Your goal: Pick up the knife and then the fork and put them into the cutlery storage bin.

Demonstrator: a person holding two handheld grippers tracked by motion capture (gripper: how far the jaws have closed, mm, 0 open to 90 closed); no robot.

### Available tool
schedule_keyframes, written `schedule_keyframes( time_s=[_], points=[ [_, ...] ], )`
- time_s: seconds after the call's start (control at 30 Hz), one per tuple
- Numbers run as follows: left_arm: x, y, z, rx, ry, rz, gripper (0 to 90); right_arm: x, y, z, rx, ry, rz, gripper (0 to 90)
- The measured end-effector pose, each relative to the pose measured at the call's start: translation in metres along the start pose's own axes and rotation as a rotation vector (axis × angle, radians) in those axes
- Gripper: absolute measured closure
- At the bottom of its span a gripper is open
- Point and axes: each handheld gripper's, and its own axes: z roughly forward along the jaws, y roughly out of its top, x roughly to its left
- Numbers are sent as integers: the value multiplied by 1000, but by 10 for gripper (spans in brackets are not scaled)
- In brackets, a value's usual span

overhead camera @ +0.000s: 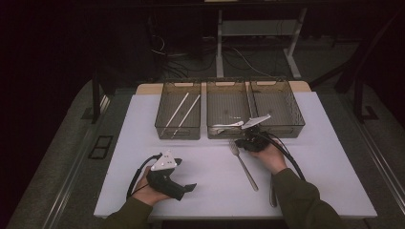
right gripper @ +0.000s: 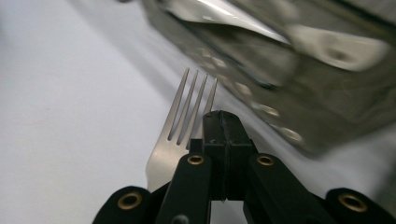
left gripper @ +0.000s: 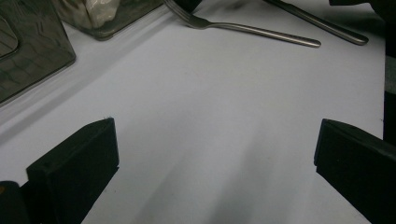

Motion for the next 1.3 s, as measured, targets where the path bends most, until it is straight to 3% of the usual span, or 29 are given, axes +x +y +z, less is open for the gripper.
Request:
schedule_keyframes(
  time_s=[0.23,0.3,0.43,0.53,0.6,0.8,1.17,1.3],
  points=[
    [0,0,0,-2,0,0,0,22,6,9,7,65,-79,898],
    [0,0,0,-1,1,1,0,24,8,8,17,70,-71,886],
    [1,0,0,-2,1,-1,0,22,11,-6,46,78,-29,780],
    [0,0,0,-1,3,0,0,23,12,-19,92,76,-21,727],
    [0,0,0,1,6,3,0,25,12,-25,152,78,-19,710],
    [0,-1,1,11,11,10,0,37,10,-26,269,81,-35,691],
    [4,-3,0,15,16,20,0,51,12,-12,370,50,-59,695],
    [4,-3,1,16,15,19,0,54,15,-10,404,22,-105,703]
  ],
)
